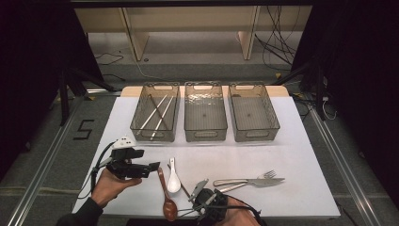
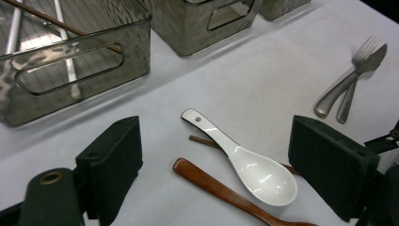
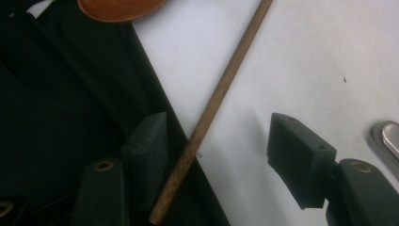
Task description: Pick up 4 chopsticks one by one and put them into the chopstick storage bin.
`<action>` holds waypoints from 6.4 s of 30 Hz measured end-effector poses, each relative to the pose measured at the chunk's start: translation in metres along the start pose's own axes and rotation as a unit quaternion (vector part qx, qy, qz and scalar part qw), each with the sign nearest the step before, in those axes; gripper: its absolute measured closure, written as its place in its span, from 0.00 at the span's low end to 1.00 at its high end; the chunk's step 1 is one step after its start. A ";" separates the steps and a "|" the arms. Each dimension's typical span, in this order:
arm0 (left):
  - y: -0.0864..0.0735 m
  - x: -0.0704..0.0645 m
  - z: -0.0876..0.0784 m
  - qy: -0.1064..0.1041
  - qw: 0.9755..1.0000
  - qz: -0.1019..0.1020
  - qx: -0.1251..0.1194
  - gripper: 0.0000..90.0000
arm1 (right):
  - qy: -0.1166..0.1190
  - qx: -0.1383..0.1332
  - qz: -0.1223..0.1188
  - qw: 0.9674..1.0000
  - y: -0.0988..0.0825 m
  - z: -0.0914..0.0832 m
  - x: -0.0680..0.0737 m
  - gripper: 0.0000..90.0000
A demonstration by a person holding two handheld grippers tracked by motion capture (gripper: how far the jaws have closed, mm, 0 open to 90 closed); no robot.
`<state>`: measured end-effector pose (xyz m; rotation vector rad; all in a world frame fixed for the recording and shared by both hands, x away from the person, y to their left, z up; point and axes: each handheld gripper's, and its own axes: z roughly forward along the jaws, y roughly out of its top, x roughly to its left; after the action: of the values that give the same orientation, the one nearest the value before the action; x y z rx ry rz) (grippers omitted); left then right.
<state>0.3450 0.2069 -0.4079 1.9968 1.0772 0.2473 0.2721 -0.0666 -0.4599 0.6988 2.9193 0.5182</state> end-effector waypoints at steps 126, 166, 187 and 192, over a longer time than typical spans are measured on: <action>0.012 -0.065 0.061 -0.076 0.893 0.381 0.226 0.60 | -0.002 -0.005 -0.069 0.998 -0.002 -0.061 -0.036 0.94; 0.018 -0.046 0.048 -0.064 0.916 0.328 0.222 0.95 | -0.080 -0.111 0.056 0.989 -0.020 -0.082 -0.075 0.40; 0.040 0.005 0.038 0.010 0.973 0.177 0.150 0.94 | -0.089 -0.173 0.134 0.972 -0.050 -0.083 -0.085 0.34; 0.049 0.018 0.035 0.020 0.980 0.146 0.134 0.94 | -0.087 -0.172 0.138 0.972 -0.052 -0.081 -0.083 0.33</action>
<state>0.4032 0.1863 -0.3969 2.4037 0.8740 0.3116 0.3100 -0.1725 -0.4014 1.0398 2.4907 0.9103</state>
